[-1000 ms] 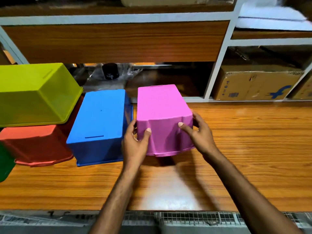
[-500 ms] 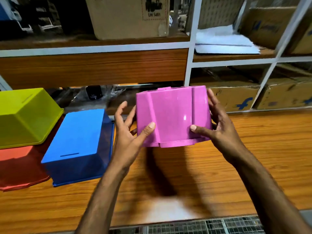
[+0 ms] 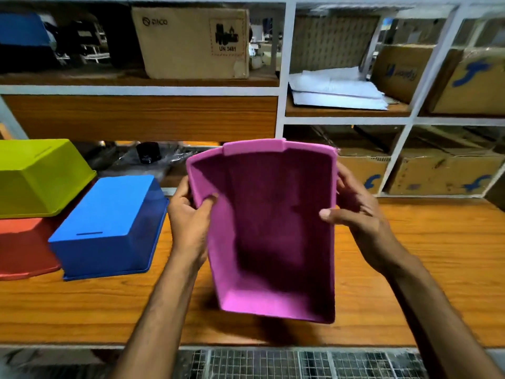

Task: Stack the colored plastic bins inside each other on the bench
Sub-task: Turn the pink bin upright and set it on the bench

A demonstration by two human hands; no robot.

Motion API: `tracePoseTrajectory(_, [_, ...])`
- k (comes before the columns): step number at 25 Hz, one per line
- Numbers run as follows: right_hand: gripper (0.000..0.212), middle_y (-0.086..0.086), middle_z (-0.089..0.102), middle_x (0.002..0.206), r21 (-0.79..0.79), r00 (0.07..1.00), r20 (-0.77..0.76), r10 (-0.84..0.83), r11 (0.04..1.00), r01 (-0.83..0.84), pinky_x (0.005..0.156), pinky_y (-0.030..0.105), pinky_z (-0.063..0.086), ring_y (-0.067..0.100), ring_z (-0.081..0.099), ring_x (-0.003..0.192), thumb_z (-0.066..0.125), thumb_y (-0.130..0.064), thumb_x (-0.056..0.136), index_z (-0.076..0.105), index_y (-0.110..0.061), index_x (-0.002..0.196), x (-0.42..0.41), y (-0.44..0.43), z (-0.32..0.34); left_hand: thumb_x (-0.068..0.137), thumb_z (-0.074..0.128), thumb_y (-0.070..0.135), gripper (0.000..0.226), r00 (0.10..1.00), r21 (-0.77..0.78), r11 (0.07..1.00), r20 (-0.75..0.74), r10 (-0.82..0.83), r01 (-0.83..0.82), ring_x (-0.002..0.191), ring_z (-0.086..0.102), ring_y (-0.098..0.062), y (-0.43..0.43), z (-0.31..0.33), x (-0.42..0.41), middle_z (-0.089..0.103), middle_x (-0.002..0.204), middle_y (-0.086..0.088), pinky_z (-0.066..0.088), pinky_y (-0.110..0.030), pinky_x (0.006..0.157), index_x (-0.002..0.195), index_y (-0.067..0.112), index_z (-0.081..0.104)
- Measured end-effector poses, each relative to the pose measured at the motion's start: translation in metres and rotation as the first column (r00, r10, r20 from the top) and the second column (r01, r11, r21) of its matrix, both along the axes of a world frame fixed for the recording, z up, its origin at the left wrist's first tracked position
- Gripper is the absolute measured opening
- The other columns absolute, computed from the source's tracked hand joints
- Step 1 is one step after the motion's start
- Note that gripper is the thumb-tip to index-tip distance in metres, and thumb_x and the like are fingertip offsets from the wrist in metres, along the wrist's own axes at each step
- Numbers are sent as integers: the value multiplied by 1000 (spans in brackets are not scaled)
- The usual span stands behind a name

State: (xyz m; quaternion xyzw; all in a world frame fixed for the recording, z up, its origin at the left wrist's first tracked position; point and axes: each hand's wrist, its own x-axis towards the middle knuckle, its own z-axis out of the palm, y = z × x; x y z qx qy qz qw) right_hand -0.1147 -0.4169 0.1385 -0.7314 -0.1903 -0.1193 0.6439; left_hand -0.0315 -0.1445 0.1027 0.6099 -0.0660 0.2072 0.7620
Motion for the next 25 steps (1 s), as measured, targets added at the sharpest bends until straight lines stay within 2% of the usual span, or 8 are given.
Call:
tracePoseTrajectory(3, [83, -6, 50, 156, -176, 981, 42, -188, 965, 192, 105, 32, 47, 11, 51, 139, 77, -11, 80, 45, -34, 153, -20, -4, -18, 81, 60, -22, 43, 987, -269, 963, -157, -16, -28, 64, 66, -7, -15, -8, -11, 76, 79, 9, 59, -26, 64, 100, 17, 68])
tracePoseTrajectory(5, [73, -2, 61, 133, -170, 931, 42, -362, 916, 364, 81, 20, 51, 5, 62, 107, 81, -4, 76, 60, -34, 138, -39, -3, -40, 82, 60, -21, 41, 971, -350, 936, -230, -58, -27, 58, 67, -9, -19, -15, -17, 76, 75, 6, 60, -27, 58, 97, 16, 64])
tracePoseTrajectory(7, [64, -2, 64, 104, -126, 886, 25, -464, 878, 463, 66, 18, 46, 8, 54, 75, 81, 7, 73, 68, -31, 123, -54, -3, -54, 82, 62, -19, 39, 956, -374, 928, -276, -99, -12, 58, 69, -11, -20, -15, -21, 76, 81, 0, 60, -29, 56, 105, 13, 61])
tracePoseTrajectory(9, [59, -1, 60, 85, -19, 845, -2, -535, 845, 535, 62, 17, 43, 8, 48, 66, 77, 16, 72, 71, -26, 113, -61, -5, -58, 85, 65, -13, 43, 934, -331, 940, -303, -189, 83, 65, 70, -12, -20, -17, -24, 75, 92, -5, 61, -29, 61, 117, 15, 60])
tracePoseTrajectory(13, [58, -3, 57, 80, 107, 763, -71, -642, 756, 646, 64, 14, 42, 3, 46, 66, 66, 23, 71, 71, -22, 107, -79, 2, -62, 85, 60, -15, 59, 872, -28, 953, -396, -287, 301, 75, 69, -6, -25, -48, -64, 73, 109, -4, 56, -23, 62, 131, 22, 61])
tracePoseTrajectory(19, [50, -6, 53, 81, 153, 818, -245, -520, 812, 563, 57, 19, 41, 2, 47, 64, 73, 1, 71, 69, -20, 116, -103, 5, -51, 73, 77, -9, 84, 912, 160, 929, -301, -277, 335, 110, 66, -11, -8, -66, -81, 66, 136, -1, 58, -22, 79, 146, 25, 53])
tracePoseTrajectory(23, [69, 7, 54, 106, 240, 858, -420, -296, 875, 420, 65, 28, 42, 16, 55, 89, 70, -3, 64, 69, -29, 127, -124, -2, -48, 83, 71, -11, 76, 863, 131, 893, -349, -365, 430, 101, 70, 1, 2, -50, -91, 65, 132, 14, 63, -31, 76, 146, 28, 54])
tracePoseTrajectory(25, [74, 8, 59, 109, 277, 858, -473, -200, 891, 360, 67, 28, 47, 17, 59, 92, 74, 4, 62, 69, -29, 128, -137, -5, -43, 85, 70, -10, 63, 840, 126, 884, -396, -371, 450, 96, 71, -8, 0, -50, -91, 69, 122, 8, 61, -37, 80, 137, 25, 60])
